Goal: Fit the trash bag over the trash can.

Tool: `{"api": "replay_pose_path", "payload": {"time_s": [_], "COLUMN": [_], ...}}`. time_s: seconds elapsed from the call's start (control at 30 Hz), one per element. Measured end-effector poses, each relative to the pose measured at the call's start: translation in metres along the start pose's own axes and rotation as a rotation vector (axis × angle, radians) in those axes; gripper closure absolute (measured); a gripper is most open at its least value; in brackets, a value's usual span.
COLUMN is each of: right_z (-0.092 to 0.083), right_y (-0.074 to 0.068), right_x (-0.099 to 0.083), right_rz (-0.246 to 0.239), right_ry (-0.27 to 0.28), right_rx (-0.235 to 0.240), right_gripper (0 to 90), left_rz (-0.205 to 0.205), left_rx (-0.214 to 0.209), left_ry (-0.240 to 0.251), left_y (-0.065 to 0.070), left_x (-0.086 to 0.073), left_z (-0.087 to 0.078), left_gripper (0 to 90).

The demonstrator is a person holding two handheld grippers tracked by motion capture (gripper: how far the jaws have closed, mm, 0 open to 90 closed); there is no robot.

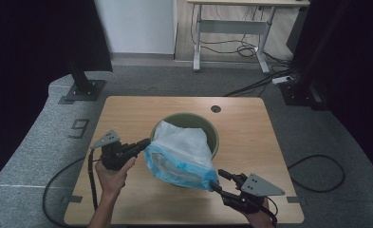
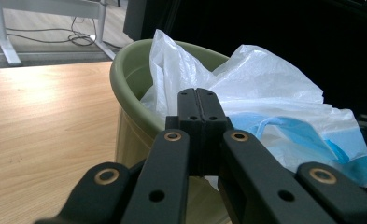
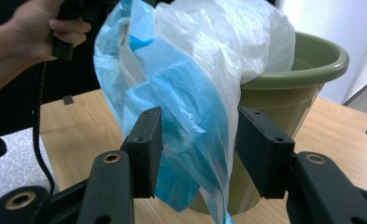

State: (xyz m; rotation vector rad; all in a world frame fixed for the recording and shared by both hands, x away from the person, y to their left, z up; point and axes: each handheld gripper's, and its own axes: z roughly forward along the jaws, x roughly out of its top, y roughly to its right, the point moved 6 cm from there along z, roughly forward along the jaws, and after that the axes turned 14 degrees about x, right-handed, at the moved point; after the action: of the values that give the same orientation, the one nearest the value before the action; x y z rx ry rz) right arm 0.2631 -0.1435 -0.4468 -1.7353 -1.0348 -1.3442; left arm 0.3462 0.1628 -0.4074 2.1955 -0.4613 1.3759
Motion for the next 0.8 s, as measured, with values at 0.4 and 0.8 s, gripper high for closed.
{"api": "replay_pose_path", "payload": {"time_s": [0.4, 0.8], "right_z": [0.003, -0.010], "right_y": [0.009, 0.035], "right_x": [0.012, 0.051], "right_rz": [-0.029, -0.053], "right_ry": [0.033, 0.041], "right_rx": [0.001, -0.051], "right_gripper": [76.3, 86.7], "left_rz": [0.012, 0.037], "left_rx": [0.004, 0.010], "left_ry": [-0.008, -0.001], "left_y": [-0.002, 0.000], "left_x": [0.001, 0.008], "left_z": [-0.001, 0.000], "left_gripper": [90.0, 90.0]}}
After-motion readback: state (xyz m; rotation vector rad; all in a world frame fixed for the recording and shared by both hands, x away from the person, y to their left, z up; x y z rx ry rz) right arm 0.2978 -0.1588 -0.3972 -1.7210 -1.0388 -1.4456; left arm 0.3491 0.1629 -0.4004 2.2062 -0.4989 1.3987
